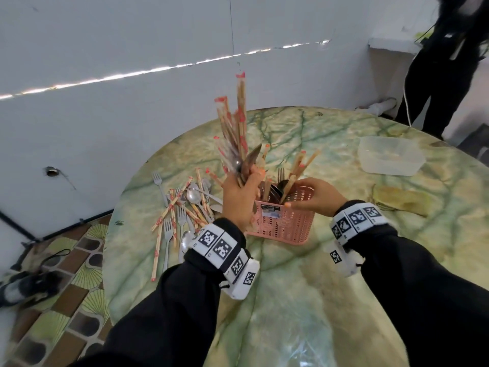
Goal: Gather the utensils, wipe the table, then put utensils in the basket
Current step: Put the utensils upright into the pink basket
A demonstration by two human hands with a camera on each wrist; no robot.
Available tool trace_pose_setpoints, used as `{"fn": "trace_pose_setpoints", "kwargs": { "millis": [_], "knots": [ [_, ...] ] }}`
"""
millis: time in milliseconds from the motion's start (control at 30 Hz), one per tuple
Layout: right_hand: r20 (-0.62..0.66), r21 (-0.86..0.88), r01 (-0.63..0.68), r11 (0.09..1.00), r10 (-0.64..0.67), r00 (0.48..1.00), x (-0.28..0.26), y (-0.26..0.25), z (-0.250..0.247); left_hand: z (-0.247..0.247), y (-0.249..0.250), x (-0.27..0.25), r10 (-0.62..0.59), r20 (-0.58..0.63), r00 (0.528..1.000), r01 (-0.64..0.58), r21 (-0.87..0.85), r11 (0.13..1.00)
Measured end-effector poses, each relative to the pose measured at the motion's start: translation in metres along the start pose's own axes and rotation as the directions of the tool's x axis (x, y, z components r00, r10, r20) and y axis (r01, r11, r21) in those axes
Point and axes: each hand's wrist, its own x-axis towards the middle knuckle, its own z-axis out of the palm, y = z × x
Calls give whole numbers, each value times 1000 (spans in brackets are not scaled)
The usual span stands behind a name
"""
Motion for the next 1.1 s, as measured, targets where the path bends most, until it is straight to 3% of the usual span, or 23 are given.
{"fn": "trace_pose_setpoints", "kwargs": {
  "millis": [100,167,400,600,900,1100],
  "knots": [
    [33,-9,50,999,-50,998,5,-5,3,8,5,12,-30,33,999,31,-49,998],
    [-11,-41,43,998,-43,999,8,-6,4,12,8,17,-27,21,999,28,-30,999],
    [-145,-130,6,991,-25,989,11,-8,14,16,-12,27,183,76,980,-195,205,959],
    [-158,-124,6,992,-26,987,11,-4,16,30,-24,26,365,82,928,-370,339,865],
    [-164,-100,18,995,-35,986,13,1,17,33,-55,36,345,154,926,-377,406,833],
    [-172,-105,33,994,-51,984,11,1,17,39,-66,35,355,97,930,-362,413,836]
  ]
}}
